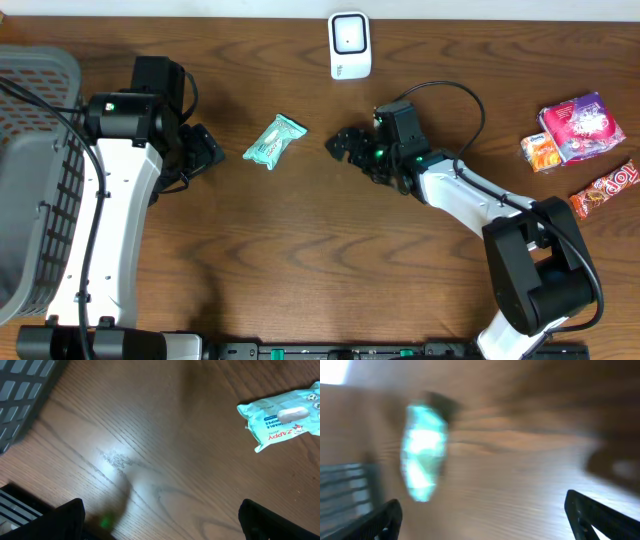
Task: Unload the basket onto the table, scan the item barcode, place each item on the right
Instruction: 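Move the right gripper left and grasp the green wipes pack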
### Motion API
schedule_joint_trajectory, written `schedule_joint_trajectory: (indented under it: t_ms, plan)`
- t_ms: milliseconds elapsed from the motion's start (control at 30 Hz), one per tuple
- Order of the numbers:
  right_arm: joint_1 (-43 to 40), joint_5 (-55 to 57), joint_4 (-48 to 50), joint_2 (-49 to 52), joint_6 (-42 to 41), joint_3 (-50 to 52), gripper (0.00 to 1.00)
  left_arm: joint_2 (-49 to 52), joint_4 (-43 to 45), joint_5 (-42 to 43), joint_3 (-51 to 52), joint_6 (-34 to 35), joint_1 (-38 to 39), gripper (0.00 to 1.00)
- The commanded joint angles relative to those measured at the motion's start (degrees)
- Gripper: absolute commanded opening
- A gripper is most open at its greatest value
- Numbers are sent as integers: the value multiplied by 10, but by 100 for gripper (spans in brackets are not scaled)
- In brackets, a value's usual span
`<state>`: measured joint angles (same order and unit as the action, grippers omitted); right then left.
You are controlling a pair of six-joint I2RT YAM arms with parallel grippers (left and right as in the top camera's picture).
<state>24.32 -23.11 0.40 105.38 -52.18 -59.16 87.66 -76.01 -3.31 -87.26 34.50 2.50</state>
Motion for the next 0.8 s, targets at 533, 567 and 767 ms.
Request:
schedule_joint_trajectory:
  t_ms: [533,567,767]
  plan:
    - [39,85,-291,31,175,-402,99,0,0,-3,2,-1,-1,98]
    - [43,87,-290,31,175,-399,98,0,0,-3,2,-1,-1,98]
    - [84,97,-218,83,137,-382,83,0,0,-3,2,-1,-1,98]
